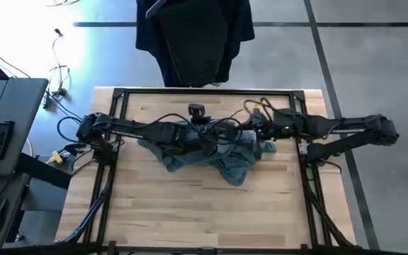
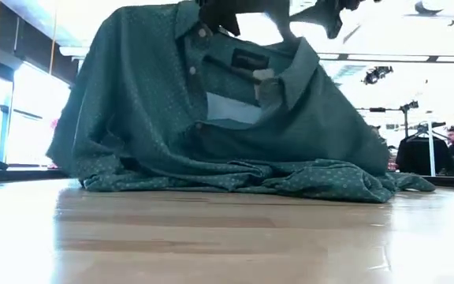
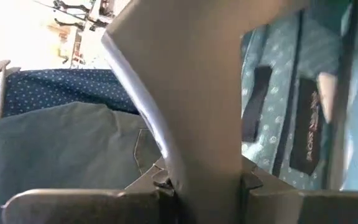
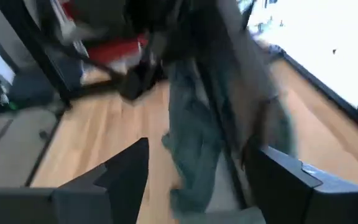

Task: Hang clothes
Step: Remove the hanger from the light blue polo shirt

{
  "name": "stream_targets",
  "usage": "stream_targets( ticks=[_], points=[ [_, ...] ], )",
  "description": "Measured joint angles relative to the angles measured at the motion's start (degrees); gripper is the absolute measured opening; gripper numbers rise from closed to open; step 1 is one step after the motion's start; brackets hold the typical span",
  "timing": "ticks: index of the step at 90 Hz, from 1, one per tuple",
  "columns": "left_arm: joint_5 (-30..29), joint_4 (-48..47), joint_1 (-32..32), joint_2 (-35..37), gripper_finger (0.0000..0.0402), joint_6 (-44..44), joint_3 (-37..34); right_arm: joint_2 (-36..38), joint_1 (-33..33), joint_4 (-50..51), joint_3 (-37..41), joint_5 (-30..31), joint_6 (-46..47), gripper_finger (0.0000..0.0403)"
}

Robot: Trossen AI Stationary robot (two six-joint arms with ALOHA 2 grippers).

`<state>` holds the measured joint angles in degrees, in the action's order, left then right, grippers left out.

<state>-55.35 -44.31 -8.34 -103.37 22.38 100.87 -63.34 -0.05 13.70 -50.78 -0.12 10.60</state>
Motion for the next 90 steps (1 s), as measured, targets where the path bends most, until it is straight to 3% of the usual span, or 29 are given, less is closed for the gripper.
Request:
stream_targets(
  ticks=[10, 23, 38, 56, 75, 90],
  points=[
    [-0.67, -3.17, -0.26, 0.69, 0.0039, -2.82, 2.09, -1.04, 0.03, 6.71, 0.38, 0.06, -0.19, 0.0194],
    [-0.14, -4.28, -0.77, 1.07, 0.0039, -3.01, 3.29, -0.44, 0.0, 8.9, 2.08, 1.99, -0.44, 0.0165],
    [0.26, -8.22, -0.83, 1.33, 0.0039, -2.83, 3.55, 3.0, 0.22, 7.33, -0.3, -0.22, -0.14, 0.0155],
    [2.49, -9.33, -0.68, 1.29, 0.0039, -5.81, 3.53, 6.82, 0.42, 7.49, -2.61, 1.39, -1.63, 0.0188],
    [5.57, -8.65, -0.92, 1.29, 0.0039, -6.33, 3.53, 4.38, 0.33, 3.11, -2.52, 5.04, -5.53, 0.0248],
    [5.33, -8.5, -1.86, 1.29, 0.0039, -6.27, 3.53, 0.2, 0.37, 0.75, -2.52, 4.96, -8.03, 0.0245]
  ],
)
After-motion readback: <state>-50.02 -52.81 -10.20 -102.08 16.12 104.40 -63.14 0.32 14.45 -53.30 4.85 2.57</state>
